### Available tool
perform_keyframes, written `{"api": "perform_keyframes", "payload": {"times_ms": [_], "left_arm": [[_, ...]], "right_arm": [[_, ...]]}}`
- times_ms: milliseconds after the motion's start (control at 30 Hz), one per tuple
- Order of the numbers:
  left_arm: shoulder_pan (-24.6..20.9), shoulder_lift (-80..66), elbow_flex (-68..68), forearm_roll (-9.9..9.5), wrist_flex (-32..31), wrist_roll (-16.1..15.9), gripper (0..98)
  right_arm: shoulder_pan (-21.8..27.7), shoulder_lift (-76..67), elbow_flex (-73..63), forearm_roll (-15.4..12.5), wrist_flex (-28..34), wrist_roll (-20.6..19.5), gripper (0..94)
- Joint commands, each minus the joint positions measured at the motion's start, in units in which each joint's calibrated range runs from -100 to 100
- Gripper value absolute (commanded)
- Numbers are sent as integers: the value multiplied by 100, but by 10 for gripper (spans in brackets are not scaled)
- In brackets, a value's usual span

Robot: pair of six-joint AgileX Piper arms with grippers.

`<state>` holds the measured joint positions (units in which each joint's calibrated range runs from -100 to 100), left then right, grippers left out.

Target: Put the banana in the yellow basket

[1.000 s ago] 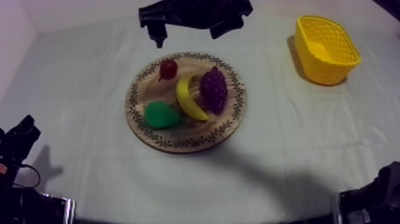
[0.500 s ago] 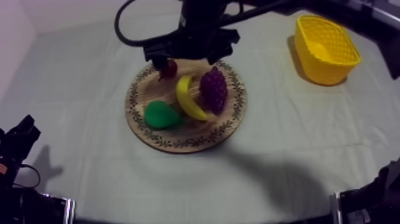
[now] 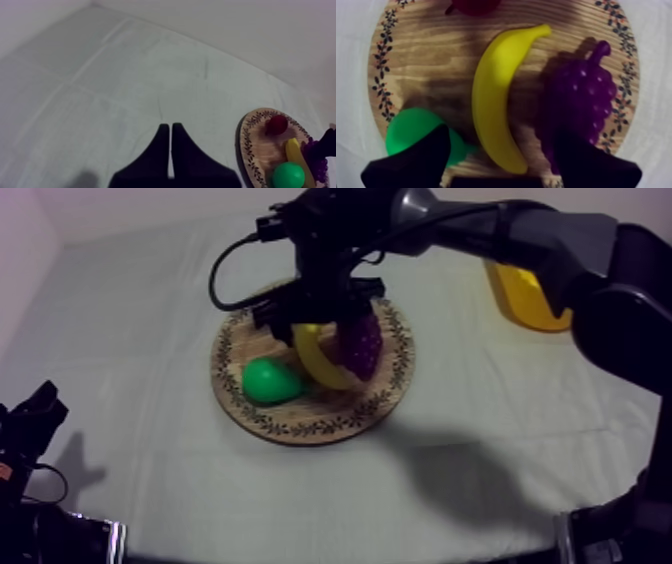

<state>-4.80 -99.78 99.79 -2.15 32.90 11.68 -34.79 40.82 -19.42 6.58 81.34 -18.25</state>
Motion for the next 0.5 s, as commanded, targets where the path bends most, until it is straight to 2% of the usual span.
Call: {"api": "perform_keyframes", "payload": {"times_ms": [0,367,467], "left_arm": [[-1,-5,-1,-3,0,1,1],[-1,-5,-1,-3,0,2,1],[-1,-5,-1,-3,0,2,1]], "right_arm": [[9,181,-66,-34,-37,54,571],[21,804,-363,-122,-459,216,537],[39,925,-461,-118,-564,245,470]]}}
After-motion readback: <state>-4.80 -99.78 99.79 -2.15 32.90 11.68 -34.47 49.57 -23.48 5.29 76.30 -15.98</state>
